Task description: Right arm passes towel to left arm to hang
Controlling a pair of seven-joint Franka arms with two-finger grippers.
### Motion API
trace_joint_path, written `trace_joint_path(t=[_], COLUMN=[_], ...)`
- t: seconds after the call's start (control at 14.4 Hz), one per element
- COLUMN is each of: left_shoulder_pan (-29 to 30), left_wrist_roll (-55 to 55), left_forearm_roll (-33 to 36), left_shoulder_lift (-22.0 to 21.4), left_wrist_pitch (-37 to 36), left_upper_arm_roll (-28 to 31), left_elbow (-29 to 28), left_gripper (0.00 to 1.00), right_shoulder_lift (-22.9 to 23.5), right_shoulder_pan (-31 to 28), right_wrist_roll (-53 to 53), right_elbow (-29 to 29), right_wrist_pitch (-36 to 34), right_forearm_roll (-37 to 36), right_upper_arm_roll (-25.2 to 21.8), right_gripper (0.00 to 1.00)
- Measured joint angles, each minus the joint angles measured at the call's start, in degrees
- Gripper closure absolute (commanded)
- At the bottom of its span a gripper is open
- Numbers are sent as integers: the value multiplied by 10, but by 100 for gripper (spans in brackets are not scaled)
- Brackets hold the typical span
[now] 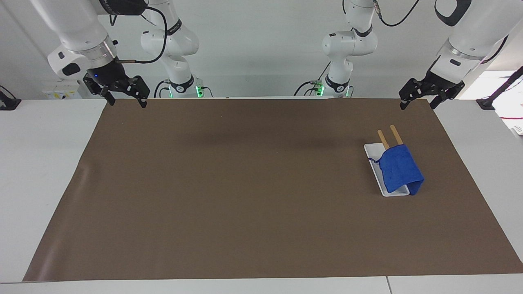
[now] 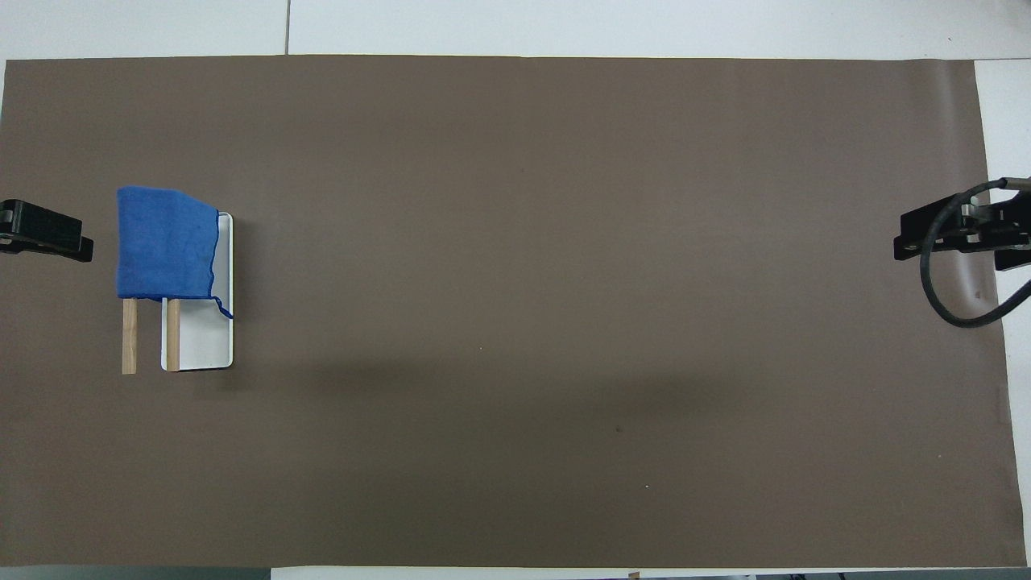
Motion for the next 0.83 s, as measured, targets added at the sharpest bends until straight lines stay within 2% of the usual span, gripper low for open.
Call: trace_joint_path(t=[0.83], left_shoulder_pan=[0], left_wrist_roll=[0], left_forearm_roll=[0], left_shoulder_lift=[-7], left_wrist_pitch=[-1], left_upper_arm_roll=[0], left_elbow=[-16], left_gripper=[0], right_shoulder_lift=[0], right_shoulder_pan=[0], right_wrist_roll=[0], right_elbow=[0], right_wrist_pitch=[0], right_forearm_roll=[0], right_upper_arm_roll=[0], right_gripper=[0])
